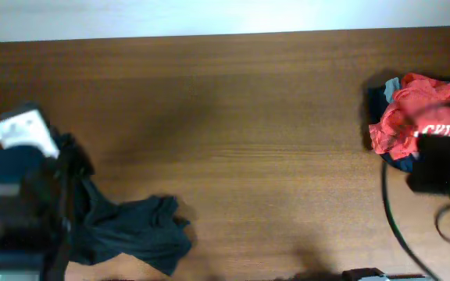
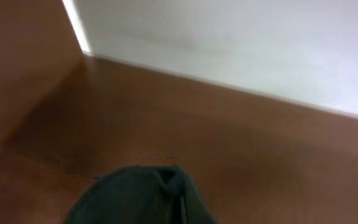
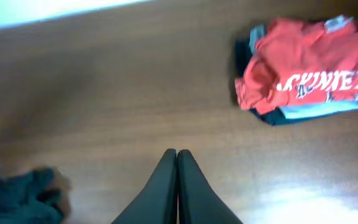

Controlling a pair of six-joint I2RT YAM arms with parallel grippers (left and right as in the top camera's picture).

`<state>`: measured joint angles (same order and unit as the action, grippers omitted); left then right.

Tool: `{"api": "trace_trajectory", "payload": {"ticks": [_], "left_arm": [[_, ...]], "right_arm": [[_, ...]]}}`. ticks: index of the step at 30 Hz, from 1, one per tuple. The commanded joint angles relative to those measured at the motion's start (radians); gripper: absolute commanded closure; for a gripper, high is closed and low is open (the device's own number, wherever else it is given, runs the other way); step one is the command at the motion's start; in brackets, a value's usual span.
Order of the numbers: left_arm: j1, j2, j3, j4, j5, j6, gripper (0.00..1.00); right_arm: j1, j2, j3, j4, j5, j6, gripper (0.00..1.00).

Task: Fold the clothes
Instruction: 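Lift the garment and release it with the right gripper, then reach the right gripper toward the garment hanging from the left gripper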

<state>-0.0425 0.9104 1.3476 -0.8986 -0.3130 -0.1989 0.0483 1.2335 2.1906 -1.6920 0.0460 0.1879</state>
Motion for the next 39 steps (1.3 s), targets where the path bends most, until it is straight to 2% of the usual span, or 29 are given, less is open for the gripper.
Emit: {"api": "trace_trajectory", "payload": {"ticks": [1, 8, 14, 19, 22, 28, 33, 39], "left_arm": [[0.006, 0.098, 0.005, -0.025, 0.056, -0.021, 0.99], [0.006, 0.254, 0.005, -0.011, 0.109, -0.021, 0.99], [0.006, 0.260, 0.006, 0.066, 0.111, -0.021, 0.99], [0.006, 0.209, 0.010, 0.154, 0.112, -0.021, 0.99], [0.006, 0.176, 0.021, 0.212, 0.112, -0.021, 0.99], [0.006, 0.131, 0.027, 0.383, 0.174, -0.021, 0.99], [0.006, 0.128, 0.027, 0.494, 0.230, -0.022, 0.99], [0.006, 0.130, 0.027, 0.531, 0.224, -0.025, 0.99]], "right_arm": [[-0.005, 0.037, -0.063, -0.006, 0.019, 0.012, 0.96], [-0.003, 0.082, -0.180, 0.051, -0.021, 0.011, 0.96], [-0.003, 0.082, -0.335, 0.200, -0.275, -0.058, 0.95], [-0.002, 0.082, -0.562, 0.359, -0.491, -0.122, 0.75], [0.014, 0.082, -0.725, 0.492, -0.664, -0.156, 0.66], [0.150, 0.113, -0.961, 0.785, -0.848, -0.151, 0.50], [0.301, 0.215, -0.995, 0.935, -0.844, -0.095, 0.48], [0.420, 0.351, -0.995, 1.053, -0.809, -0.021, 0.49]]}}
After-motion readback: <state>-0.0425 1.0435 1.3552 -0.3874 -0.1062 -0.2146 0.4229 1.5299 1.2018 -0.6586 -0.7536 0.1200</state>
